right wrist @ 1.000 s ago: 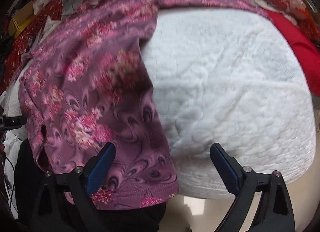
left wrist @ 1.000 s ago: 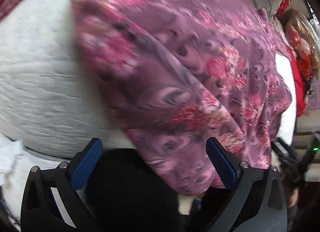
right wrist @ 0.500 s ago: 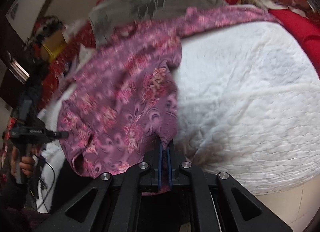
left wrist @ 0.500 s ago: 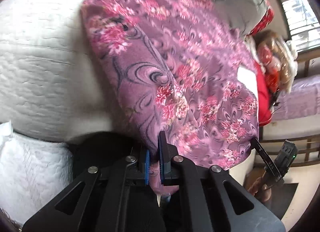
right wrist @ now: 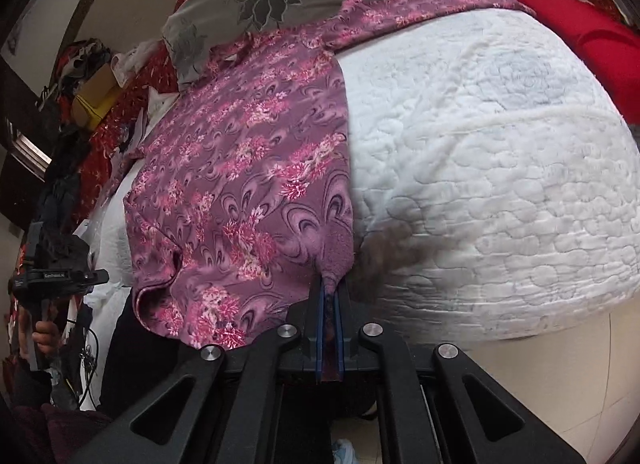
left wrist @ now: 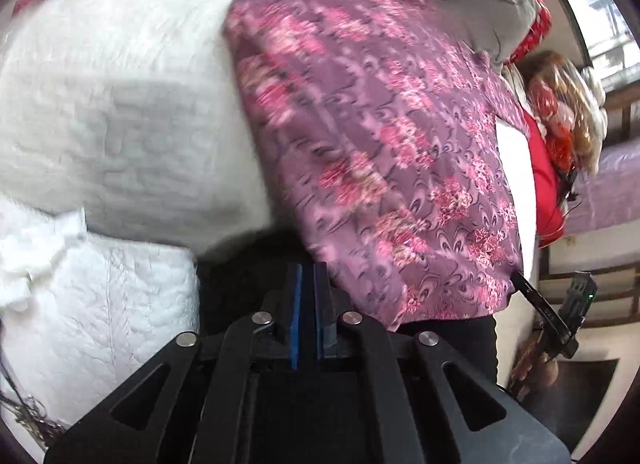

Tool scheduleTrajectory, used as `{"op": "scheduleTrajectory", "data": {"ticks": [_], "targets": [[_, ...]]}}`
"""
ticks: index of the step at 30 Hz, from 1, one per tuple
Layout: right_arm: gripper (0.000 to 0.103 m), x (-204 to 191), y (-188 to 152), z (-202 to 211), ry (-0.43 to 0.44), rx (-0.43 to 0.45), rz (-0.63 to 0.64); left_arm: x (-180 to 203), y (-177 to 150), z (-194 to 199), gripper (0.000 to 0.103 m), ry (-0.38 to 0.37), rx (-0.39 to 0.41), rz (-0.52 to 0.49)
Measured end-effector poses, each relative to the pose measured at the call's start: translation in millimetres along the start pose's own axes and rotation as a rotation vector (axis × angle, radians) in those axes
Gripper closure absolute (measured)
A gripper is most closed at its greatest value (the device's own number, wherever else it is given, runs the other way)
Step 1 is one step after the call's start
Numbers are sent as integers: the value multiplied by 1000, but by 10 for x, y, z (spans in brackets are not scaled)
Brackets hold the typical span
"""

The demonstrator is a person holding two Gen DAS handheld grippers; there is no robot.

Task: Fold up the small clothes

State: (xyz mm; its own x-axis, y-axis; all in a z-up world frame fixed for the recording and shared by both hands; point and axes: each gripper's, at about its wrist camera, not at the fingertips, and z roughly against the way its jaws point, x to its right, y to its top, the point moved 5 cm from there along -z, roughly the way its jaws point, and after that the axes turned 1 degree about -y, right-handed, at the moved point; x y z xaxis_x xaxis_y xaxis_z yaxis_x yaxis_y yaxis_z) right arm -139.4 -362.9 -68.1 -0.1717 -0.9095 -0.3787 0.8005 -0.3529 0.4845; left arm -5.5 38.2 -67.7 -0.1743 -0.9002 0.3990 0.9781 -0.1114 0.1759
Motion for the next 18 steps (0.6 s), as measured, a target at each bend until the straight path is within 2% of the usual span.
{"op": "scheduleTrajectory", "data": {"ticks": [1,2,3,5,9,10,12,14,16,17,18], "targets": [[99,-7,2,-7,0,3,2,93,65,3,94,6,8,-23],[99,-11,11,-18,-2,4,6,177,152,-12,79,11,12,-32],[99,-15,19,-33,-2,4,6,235,243,-32,57,22,15,-28],[99,-15,43,-61,-1,4,2,333,475,-118,42,48,18,-7],[98,28,10,-93,3,-3,-9,416,759,-479,42,115,-103,15],[98,43,0,-102,3,-4,-11,410,777,-548,42,146,-124,13],[98,66,-17,-112,6,-5,-17,363,777,-765,42,253,-203,4],[98,71,-23,-120,9,-2,-21,282,725,-920,45,305,-260,17],[98,70,-20,-122,12,1,-19,180,697,-978,54,267,-271,72],[98,67,-17,-119,14,3,-16,141,700,-942,70,237,-257,102],[98,60,-14,-109,15,8,-12,116,699,-897,99,208,-245,121]]}}
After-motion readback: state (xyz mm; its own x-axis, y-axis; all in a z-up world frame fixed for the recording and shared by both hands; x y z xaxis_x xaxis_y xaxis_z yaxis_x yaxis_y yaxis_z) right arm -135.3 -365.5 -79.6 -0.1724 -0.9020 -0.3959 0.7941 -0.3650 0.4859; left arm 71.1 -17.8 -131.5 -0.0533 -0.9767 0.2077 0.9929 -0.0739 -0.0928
